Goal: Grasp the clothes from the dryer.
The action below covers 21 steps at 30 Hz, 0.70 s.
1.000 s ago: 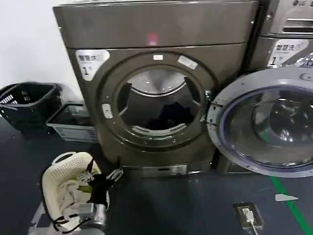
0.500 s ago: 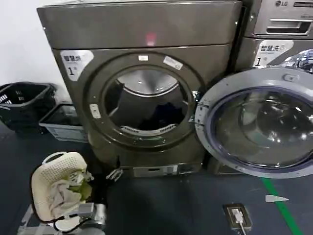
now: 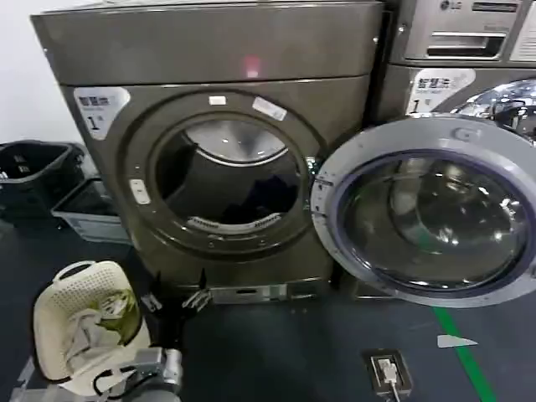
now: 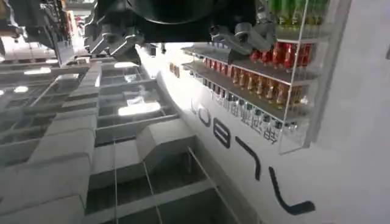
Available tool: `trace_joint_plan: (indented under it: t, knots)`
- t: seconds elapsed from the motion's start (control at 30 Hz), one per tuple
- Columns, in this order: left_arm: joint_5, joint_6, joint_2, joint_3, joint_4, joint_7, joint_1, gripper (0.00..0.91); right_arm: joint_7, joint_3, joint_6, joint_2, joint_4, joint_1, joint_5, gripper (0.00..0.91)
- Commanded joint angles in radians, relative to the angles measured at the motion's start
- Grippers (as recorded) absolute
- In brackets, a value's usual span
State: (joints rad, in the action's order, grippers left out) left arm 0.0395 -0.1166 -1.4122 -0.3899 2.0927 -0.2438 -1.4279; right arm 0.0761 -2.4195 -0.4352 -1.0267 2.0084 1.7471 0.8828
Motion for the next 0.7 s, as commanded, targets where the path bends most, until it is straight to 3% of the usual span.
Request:
trace_joint_plan:
  t: [0.03, 0.47, 0.7]
  knots:
    - [-0.001, 0.001, 0.001, 0.000, 0.000, 0.000, -0.002, 0.907, 0.000, 0.000, 0.000, 0.000, 0.001, 0.000, 0.000, 0.907]
    - [-0.006, -0.001, 0.000, 0.006, 0.009, 0.002, -0.012, 0.907, -0.004, 0.004, 0.002, 0.002, 0.006, 0.000, 0.000, 0.907]
    - [-0.026, 0.012, 0.000, 0.004, 0.014, 0.001, -0.013, 0.907, -0.013, 0.015, 0.084, 0.000, 0.008, 0.004, 0.004, 0.907]
